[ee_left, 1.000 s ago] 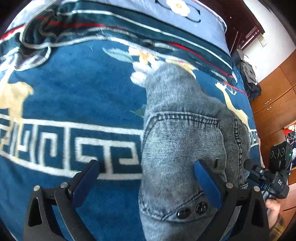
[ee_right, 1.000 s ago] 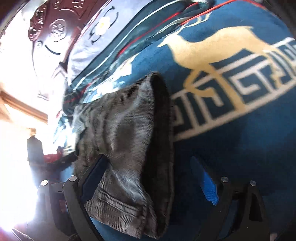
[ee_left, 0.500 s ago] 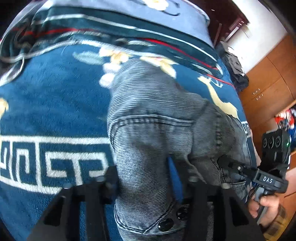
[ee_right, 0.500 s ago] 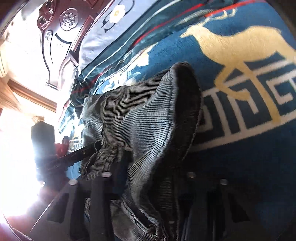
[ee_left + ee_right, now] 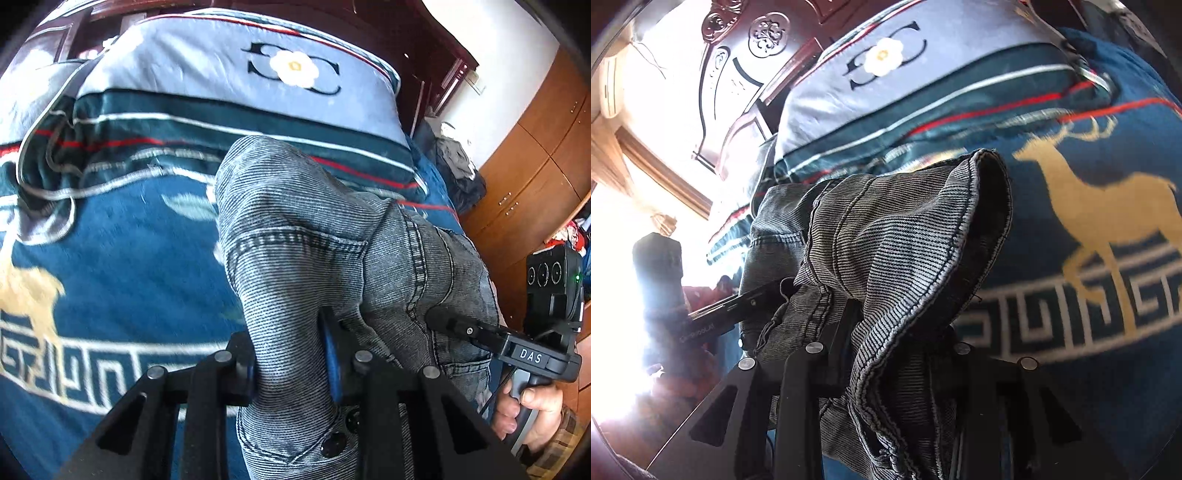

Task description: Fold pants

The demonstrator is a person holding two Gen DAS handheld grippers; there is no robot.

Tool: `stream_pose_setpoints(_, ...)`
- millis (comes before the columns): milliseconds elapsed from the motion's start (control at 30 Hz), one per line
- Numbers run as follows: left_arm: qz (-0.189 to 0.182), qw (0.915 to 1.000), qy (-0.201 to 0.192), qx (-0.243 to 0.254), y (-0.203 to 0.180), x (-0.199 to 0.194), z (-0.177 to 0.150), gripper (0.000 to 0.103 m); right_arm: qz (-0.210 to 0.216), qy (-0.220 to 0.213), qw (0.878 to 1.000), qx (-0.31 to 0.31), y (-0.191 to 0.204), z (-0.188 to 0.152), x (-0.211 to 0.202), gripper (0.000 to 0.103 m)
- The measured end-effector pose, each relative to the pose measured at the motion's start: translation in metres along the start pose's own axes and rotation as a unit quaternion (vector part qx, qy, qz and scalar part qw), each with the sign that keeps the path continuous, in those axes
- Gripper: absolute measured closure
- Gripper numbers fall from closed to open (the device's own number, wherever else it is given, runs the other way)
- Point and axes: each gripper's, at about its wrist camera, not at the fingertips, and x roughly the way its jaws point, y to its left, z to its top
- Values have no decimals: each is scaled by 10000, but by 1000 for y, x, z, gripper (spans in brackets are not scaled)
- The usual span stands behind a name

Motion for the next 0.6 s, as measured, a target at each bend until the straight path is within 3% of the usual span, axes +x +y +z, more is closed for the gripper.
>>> stream_pose_setpoints(367, 199, 9994, -37, -294, 38, 28, 42, 73, -121, 125, 9993, -322, 10, 61, 57, 72)
stream_pose_setpoints(600, 348, 9987, 175, -334, 62, 64, 45, 73, -217, 313, 9990, -242, -5, 70, 94, 69)
